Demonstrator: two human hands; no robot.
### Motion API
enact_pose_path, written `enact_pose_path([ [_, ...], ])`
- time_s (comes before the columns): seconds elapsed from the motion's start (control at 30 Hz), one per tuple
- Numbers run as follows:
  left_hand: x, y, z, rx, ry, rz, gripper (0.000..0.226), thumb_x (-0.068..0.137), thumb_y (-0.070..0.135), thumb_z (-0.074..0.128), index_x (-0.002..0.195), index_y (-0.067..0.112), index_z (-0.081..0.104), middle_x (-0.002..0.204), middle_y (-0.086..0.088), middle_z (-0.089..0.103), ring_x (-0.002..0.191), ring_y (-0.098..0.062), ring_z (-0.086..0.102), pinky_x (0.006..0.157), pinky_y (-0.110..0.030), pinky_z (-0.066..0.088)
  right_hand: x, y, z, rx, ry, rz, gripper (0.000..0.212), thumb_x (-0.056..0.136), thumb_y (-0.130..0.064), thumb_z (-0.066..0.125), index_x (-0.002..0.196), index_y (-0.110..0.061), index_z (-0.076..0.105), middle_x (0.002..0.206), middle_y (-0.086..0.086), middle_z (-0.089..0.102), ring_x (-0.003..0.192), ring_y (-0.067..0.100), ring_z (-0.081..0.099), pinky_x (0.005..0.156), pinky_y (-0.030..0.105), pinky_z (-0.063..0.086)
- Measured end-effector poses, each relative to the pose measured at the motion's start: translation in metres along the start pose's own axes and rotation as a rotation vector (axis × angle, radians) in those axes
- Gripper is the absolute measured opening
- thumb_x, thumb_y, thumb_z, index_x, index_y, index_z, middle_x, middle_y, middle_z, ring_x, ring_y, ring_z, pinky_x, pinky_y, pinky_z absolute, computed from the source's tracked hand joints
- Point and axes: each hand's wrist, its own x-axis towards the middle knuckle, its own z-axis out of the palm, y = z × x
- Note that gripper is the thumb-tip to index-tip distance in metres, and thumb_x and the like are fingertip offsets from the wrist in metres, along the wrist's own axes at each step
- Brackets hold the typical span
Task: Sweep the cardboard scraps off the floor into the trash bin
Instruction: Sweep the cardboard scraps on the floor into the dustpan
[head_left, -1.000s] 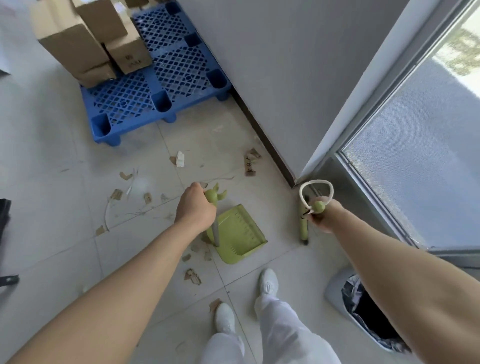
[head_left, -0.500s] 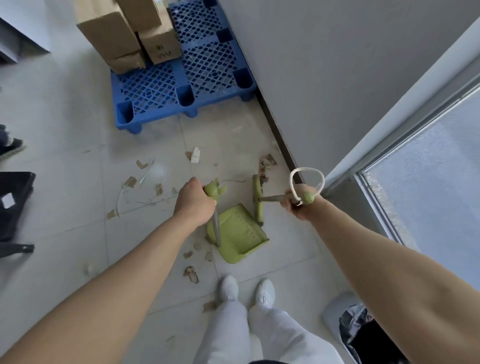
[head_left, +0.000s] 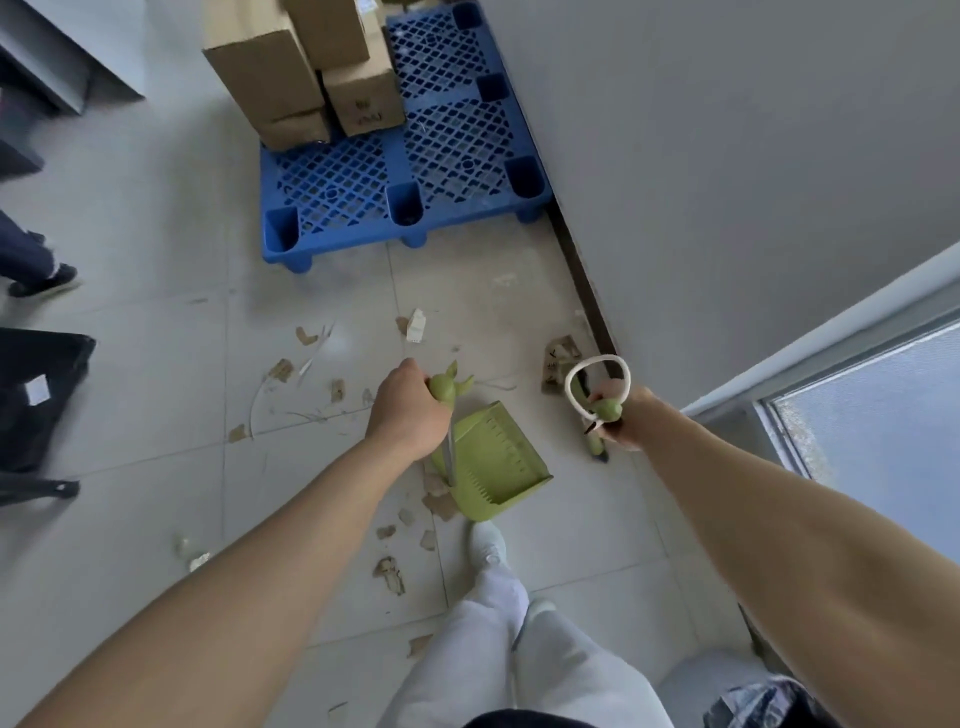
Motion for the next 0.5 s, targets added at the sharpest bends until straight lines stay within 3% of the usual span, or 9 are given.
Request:
enact_pose_path([
  [0.2,0.025,-0.003,-0.016,-0.022,-0.002,-0.031,0.012,0.092,0.013,0.052,0.101,0.005,0.051,0.094,-0.006,0.05,0.085,-0.023,0.048,0.069,-0.031,0.038,-0.002,-0.017,0.037,-0.08,-0.077,0.03,0.026,0.089,0.002,0.045,0.065,-0.004,0.051,0.065,0.012,0.046,0.05,0.023,0.049,0.041,0.022,0.04],
  [0.3,0.035,-0.001,-0.024,-0.023,-0.002,-0.033,0.012,0.093,0.013,0.051,0.101,0.004,0.05,0.093,-0.007,0.05,0.084,-0.024,0.048,0.068,-0.032,0.039,0.002,-0.028,0.032,-0.029,-0.061,-0.008,0.021,0.092,0.005,0.04,0.075,-0.002,0.05,0.068,0.012,0.044,0.035,0.017,0.054,0.031,0.016,0.041],
  [0.4,0.043,0.0,-0.028,-0.018,-0.009,-0.037,0.015,0.093,0.013,0.051,0.104,0.003,0.051,0.095,-0.007,0.05,0.084,-0.025,0.049,0.069,-0.032,0.039,0.007,-0.031,0.034,-0.007,-0.042,-0.013,0.018,0.093,0.001,0.042,0.077,-0.003,0.049,0.069,0.012,0.046,0.046,0.018,0.053,0.033,0.016,0.041],
  [0.5,0.051,0.001,-0.032,-0.029,-0.004,-0.045,0.017,0.092,0.013,0.051,0.105,0.002,0.051,0.098,-0.009,0.052,0.086,-0.026,0.05,0.073,-0.036,0.043,0.008,-0.039,0.036,-0.065,0.033,-0.009,0.013,0.087,-0.001,0.049,0.074,-0.003,0.052,0.07,0.012,0.049,0.055,0.024,0.051,0.046,0.024,0.041],
])
